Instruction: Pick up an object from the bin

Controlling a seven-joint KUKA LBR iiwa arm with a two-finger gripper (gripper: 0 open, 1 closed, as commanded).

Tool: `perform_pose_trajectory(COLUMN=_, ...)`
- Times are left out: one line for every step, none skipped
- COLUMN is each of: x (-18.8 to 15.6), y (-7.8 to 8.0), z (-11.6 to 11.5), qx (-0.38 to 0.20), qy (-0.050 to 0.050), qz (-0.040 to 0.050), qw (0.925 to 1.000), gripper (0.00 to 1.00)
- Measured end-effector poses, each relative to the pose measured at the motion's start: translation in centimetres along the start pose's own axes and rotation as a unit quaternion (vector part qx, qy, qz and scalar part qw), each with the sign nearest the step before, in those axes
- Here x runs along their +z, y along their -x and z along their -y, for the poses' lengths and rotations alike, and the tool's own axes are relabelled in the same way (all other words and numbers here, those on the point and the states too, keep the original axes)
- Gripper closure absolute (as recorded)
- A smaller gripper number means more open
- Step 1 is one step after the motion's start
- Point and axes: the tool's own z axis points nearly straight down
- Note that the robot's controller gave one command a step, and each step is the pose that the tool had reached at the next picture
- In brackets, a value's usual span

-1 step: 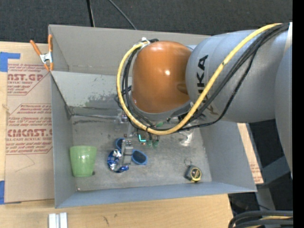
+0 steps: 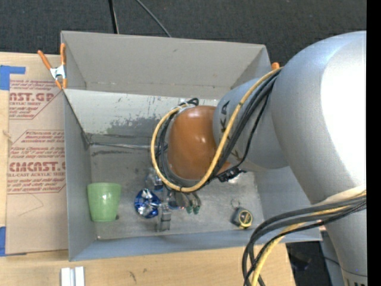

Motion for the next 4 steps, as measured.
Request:
perform_pose_trajectory(x=-0.3, y=0.2, z=-0.1, qx=0.000, qy=0.001, qz=0.0026, qw=1.0000, gripper=1.00)
perform_pose_trajectory(x=-0.3, y=0.2, z=-0.1, qx=0.000, qy=0.001, qz=0.0026, qw=1.0000, gripper=0.00)
perform_pose_trajectory(x=-0.7, y=-1.6, z=-8.0, qx=-0.061, qy=-0.005, qz=0.0077, qw=0.9981, gripper=0.00)
perform_pose_trajectory(x=-0.5, y=-1.9, z=-8.5, qx=-0.064, qy=0.000, qz=0.0034, qw=0.9980, gripper=1.00)
